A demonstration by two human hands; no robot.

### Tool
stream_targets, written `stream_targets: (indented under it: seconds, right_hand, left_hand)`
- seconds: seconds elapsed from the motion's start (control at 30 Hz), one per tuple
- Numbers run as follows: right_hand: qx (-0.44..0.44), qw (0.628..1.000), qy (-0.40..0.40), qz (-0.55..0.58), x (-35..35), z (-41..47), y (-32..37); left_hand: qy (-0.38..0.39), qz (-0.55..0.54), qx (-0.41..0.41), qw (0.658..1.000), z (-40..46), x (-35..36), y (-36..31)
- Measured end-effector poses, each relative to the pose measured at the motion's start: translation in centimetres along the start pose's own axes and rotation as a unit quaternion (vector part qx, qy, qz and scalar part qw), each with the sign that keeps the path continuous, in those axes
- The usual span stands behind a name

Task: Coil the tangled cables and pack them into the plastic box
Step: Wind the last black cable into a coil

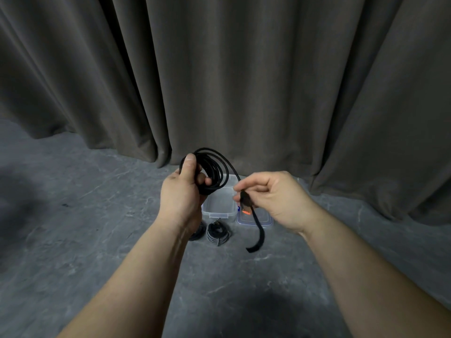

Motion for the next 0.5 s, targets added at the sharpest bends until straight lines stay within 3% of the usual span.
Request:
stream_targets:
  seconds: [0.2,0.4,0.5]
  right_hand:
    - [-0.068,0.997,-0.030,-0.023,0.1,0.1,1.2]
    - [-0.043,0.996,-0.039,0.072,1.3,0.3,1.5]
    - [-0.049,0.996,-0.052,0.054,1.6,0.6,1.2]
  left_hand:
    - [0.023,-0.016,-0.017,0.999,-0.5,0.6,0.4]
    - [0.087,0.027,-0.002,0.996,-1.0,1.0,1.7]
    - [0.112,0.032,0.007,0.993,-1.3,1.1,1.8]
Point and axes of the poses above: each hand's wrist, its own z-axis towards the middle knuckle, its own x-axis out of the palm, y = z × x, the point moved 2 cm from there along z, towards the middle knuckle, and after that the axes turned 5 degrees about -z, right-handed, at the moved point
